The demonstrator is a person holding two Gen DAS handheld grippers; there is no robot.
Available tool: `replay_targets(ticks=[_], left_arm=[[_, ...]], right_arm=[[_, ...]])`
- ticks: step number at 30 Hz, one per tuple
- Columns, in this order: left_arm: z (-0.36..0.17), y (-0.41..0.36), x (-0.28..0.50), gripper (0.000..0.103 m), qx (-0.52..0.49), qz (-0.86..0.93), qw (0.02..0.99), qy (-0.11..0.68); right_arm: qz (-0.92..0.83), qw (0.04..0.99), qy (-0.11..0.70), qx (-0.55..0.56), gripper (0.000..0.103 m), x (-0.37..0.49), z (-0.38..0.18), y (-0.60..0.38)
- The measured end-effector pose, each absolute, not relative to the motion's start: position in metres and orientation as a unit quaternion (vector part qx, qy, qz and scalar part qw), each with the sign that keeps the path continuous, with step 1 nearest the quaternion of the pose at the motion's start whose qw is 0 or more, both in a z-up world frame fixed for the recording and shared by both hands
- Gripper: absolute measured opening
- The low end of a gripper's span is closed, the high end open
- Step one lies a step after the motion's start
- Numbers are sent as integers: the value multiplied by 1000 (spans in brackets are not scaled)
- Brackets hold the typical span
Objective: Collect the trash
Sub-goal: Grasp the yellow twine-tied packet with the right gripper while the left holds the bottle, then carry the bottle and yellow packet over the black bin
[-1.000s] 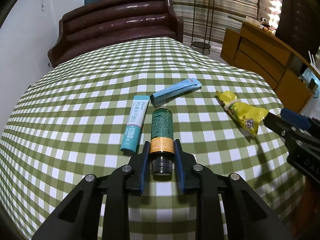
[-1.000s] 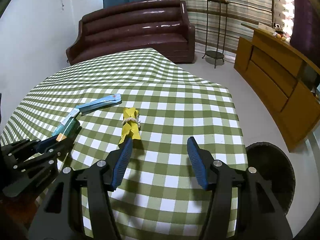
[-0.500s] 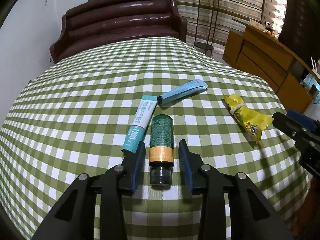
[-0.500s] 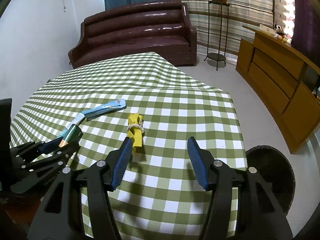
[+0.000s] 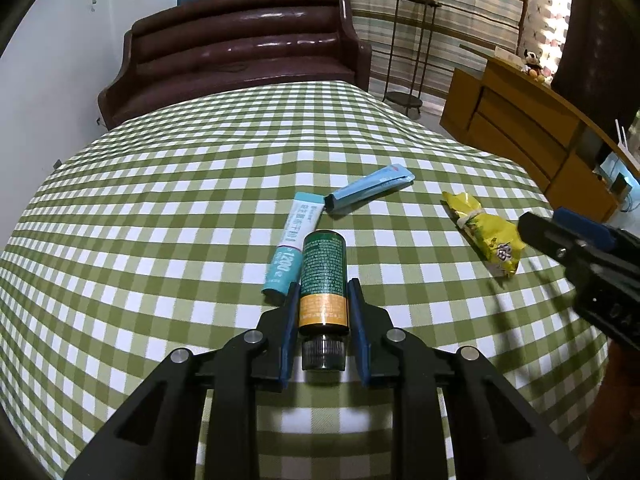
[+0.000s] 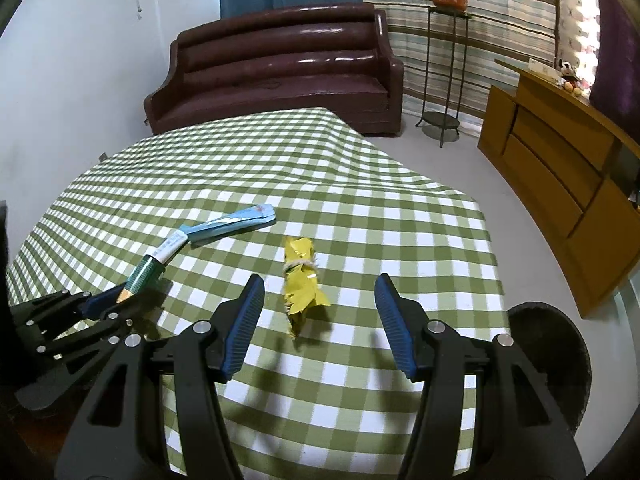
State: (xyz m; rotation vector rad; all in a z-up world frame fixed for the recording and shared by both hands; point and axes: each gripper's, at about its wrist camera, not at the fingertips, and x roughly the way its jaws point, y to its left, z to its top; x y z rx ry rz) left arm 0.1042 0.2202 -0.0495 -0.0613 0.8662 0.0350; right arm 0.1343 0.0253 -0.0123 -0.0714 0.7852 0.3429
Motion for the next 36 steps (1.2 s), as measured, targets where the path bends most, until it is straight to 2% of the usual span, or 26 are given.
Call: replay_targets(ticks=[12,14,16,18,21,36], left_arm=[[-42,249,89,25,-33,55,912,404],[-43,255,90,25,-36,60,912,405],[-44,259,90,25,-39,65,911,404],[-45,260,89,25,-41,66,912,404],[-47,260,89,25,-42,67,911,404],[-32,215,78,25,-47,16,921,386]], right_arm=[[161,894,413,-58,56,152,-35,50],[160,891,420,-61,52,154,-39,51],[158,887,429,-66,36,155,-44,54],[154,887,429,-72,27,154,-46,55],[155,887,429,-76,23,151,-47,55],[118,912,392,-34,23,112,-16,-10]])
